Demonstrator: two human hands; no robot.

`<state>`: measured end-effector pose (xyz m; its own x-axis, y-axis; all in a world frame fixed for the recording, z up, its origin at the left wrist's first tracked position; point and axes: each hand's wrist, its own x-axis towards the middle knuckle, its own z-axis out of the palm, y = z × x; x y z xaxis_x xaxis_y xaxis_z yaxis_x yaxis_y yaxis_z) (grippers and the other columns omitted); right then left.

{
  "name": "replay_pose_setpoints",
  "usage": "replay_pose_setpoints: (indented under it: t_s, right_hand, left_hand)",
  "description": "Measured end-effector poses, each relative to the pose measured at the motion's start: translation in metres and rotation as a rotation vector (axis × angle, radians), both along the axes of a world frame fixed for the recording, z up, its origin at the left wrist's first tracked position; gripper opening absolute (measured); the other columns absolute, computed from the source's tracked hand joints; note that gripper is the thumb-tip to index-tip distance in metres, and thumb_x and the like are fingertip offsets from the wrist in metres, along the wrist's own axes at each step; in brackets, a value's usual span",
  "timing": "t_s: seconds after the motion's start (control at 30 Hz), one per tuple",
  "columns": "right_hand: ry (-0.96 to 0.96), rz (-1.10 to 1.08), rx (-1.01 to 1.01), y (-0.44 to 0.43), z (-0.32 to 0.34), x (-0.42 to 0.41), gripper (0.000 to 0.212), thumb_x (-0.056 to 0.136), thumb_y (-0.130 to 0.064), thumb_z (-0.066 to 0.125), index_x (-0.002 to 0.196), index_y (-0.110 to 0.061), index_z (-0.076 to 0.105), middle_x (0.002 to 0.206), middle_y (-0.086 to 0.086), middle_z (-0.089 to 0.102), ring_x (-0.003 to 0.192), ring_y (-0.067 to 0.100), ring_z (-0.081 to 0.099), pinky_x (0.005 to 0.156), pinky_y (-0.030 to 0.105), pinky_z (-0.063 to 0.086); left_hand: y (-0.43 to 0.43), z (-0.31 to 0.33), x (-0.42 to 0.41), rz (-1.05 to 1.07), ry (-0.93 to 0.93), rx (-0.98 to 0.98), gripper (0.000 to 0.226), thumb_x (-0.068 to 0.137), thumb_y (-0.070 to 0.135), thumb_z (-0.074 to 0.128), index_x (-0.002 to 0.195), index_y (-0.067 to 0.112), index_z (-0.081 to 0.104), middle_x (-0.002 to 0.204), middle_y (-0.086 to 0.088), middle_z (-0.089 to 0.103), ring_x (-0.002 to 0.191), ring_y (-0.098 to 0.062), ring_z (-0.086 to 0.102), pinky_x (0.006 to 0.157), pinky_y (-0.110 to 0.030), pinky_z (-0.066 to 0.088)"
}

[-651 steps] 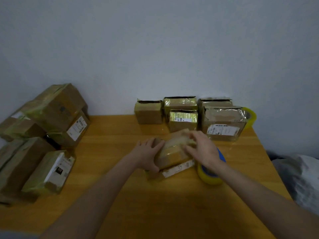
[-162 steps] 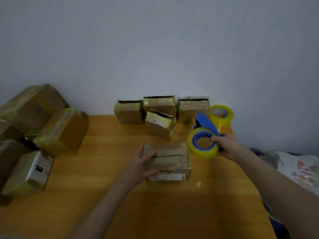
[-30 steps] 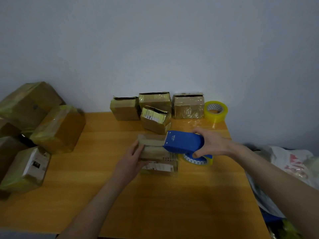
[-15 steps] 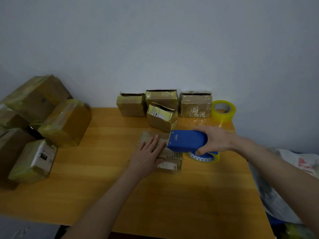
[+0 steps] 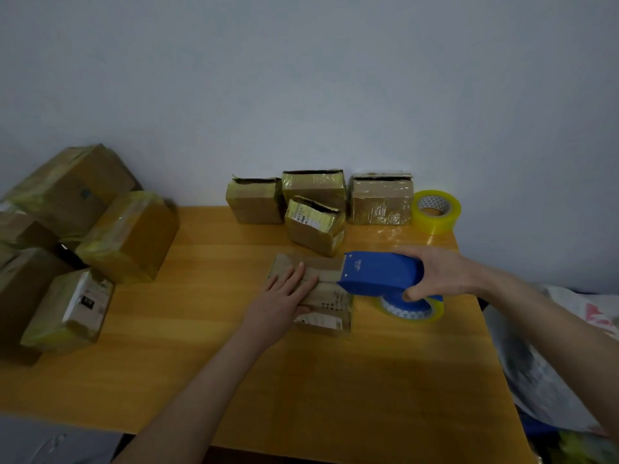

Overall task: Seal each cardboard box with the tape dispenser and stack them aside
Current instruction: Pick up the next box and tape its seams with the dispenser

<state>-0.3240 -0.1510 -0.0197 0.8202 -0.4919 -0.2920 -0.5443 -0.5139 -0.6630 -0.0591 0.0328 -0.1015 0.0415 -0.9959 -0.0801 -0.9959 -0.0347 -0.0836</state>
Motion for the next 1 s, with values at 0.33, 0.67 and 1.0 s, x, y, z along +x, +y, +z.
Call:
replay_pose_setpoints:
  t_s: [0.33, 0.67, 1.0]
  right_hand:
    - [0.089, -0.087, 0.08, -0.008, -0.022, -0.045, 0.059, 0.072, -0.019, 0.079, 0.12, -0.039, 0.051, 0.104, -0.015, 0.061, 0.087, -0.001, 0.062, 0.064, 0.012, 0.047]
    - [0.212, -0.04, -0.084, 0.008, -0.048, -0.026, 0.072, 0.07, -0.032, 0.076, 0.13, -0.032, 0.038, 0.106, -0.008, 0.057, 0.095, 0.014, 0.059, 0.081, 0.037, 0.055]
    - [0.026, -0.137, 0.093, 0.011, -0.061, -0.052, 0.075, 0.074, -0.03, 0.079, 0.133, -0.048, 0.036, 0.111, -0.012, 0.06, 0.096, 0.007, 0.06, 0.084, 0.033, 0.054]
  left_hand:
    - [-0.001, 0.004, 0.0, 0.018, 0.024, 0.035, 0.062, 0.1, 0.048, 0.028, 0.148, 0.036, -0.009, 0.158, 0.001, -0.015, 0.148, -0.02, -0.003, 0.12, -0.036, 0.003]
    - [-0.022, 0.001, -0.068, 0.018, 0.082, 0.022, 0.074, 0.094, 0.063, 0.017, 0.143, 0.024, -0.021, 0.157, -0.002, -0.021, 0.143, -0.015, -0.02, 0.117, -0.034, -0.011]
    - [-0.025, -0.001, -0.065, -0.003, -0.023, 0.056, 0.071, 0.1, 0.05, 0.025, 0.141, 0.024, -0.026, 0.15, -0.001, -0.03, 0.146, -0.021, -0.016, 0.118, -0.036, -0.006]
